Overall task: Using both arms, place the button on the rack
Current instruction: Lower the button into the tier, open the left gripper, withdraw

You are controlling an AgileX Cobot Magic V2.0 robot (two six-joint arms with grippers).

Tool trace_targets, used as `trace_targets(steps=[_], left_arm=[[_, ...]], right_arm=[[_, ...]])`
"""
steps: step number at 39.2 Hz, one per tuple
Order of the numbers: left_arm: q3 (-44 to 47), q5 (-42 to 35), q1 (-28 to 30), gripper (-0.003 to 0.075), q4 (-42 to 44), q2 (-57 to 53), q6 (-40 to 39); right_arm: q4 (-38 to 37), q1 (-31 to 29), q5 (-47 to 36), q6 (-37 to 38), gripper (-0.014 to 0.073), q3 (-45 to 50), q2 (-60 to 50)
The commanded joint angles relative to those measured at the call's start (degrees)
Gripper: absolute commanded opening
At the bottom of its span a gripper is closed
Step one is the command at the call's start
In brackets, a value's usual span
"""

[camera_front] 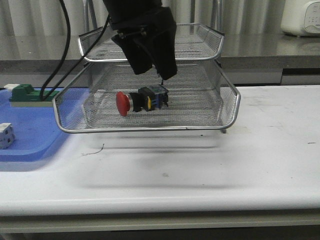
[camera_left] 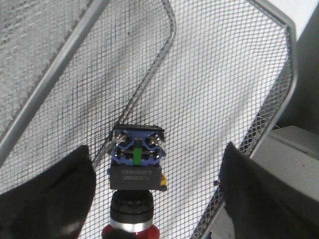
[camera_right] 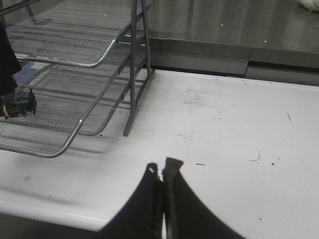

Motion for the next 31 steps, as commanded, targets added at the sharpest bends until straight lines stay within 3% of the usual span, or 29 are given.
trace_targets(steps=[1,11,18,24,31], left_arm=[[-2.53,3.97,-0.35,0.0372,-1.08,-4.29,-1.76],[-0.09,3.97,-0.35,-0.002,6.03,-8.89,-7.72],[7.96,3.97,1.24,-0.0019,10.92,-15.59,-9.73],[16.58,3.25,6.16,-0.0019,12.27,-21.79,-15.39],[30.49,-5.13,14.16,-0.0019,12.16,-32.58,-19.66]], right_arm=[[-0.47,0.03,-4.49,-0.04,-0.0062,-1.43,0.61],[-0.47,0.03,-4.49,-0.04,-0.0062,-1.43,0.61],[-0.47,0.03,-4.49,-0.04,-0.0062,-1.43,0.61],[-0.47,0.03,-4.49,-0.04,-0.0062,-1.43,0.61],[-0.47,0.03,-4.49,-0.04,-0.0062,-1.43,0.61]])
